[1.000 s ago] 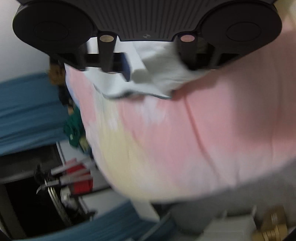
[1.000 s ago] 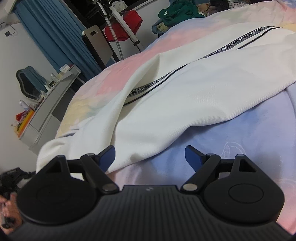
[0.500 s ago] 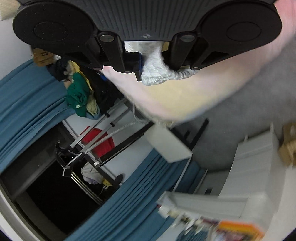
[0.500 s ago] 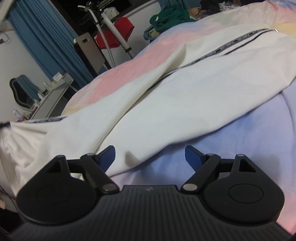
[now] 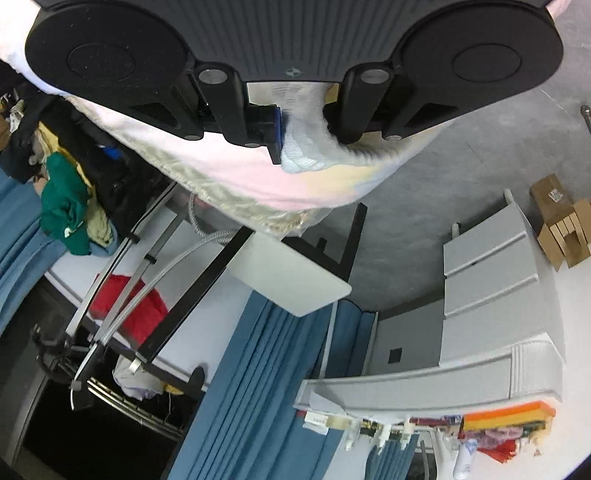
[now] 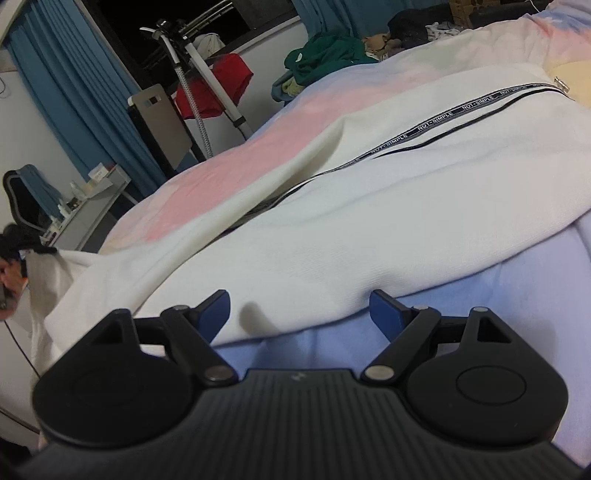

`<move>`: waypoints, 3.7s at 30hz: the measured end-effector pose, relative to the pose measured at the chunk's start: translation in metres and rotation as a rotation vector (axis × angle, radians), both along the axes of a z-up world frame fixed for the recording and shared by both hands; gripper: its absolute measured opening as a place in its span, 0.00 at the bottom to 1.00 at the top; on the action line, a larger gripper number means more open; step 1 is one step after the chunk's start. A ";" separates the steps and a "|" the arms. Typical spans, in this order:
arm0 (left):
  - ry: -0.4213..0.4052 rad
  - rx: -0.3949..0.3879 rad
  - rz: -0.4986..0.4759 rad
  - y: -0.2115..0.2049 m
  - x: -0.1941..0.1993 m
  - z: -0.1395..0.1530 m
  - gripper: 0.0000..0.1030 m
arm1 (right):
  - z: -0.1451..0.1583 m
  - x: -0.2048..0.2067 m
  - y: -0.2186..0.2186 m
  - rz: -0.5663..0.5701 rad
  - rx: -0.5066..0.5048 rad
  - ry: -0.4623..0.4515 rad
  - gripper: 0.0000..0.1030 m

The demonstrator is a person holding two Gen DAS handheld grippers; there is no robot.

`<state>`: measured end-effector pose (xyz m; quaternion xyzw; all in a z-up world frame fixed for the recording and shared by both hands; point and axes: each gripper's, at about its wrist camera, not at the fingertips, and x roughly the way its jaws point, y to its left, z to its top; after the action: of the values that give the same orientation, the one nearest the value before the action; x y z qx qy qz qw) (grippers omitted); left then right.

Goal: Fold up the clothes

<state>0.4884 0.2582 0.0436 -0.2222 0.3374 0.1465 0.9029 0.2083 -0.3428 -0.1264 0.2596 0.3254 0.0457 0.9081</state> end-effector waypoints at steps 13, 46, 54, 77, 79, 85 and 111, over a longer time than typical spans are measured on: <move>-0.055 0.060 -0.135 0.057 -0.103 -0.044 0.81 | 0.008 -0.009 -0.002 -0.003 0.008 -0.035 0.82; -0.087 0.382 -0.435 -0.222 -0.372 -0.086 0.79 | 0.058 -0.077 0.026 0.071 -0.165 -0.177 0.82; -0.095 0.450 -0.425 -0.223 -0.368 -0.092 0.80 | 0.061 -0.081 0.024 0.020 -0.187 -0.167 0.82; -0.147 0.821 -0.731 -0.376 -0.205 -0.149 0.79 | 0.035 -0.064 -0.041 -0.184 0.018 -0.100 0.82; -0.128 0.815 -0.736 -0.385 -0.187 -0.154 0.76 | 0.029 -0.058 -0.051 -0.204 0.036 -0.085 0.82; -0.066 0.748 -0.770 -0.400 -0.150 -0.155 0.27 | 0.015 -0.050 -0.082 -0.302 0.127 -0.051 0.82; -0.038 0.543 -0.945 -0.308 -0.400 -0.144 0.06 | 0.030 -0.118 -0.135 -0.477 0.318 -0.041 0.82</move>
<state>0.0887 -0.0493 -0.0999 0.1921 0.3344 -0.1976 0.9012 0.0901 -0.4782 -0.0963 0.4671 0.2254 -0.1133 0.8475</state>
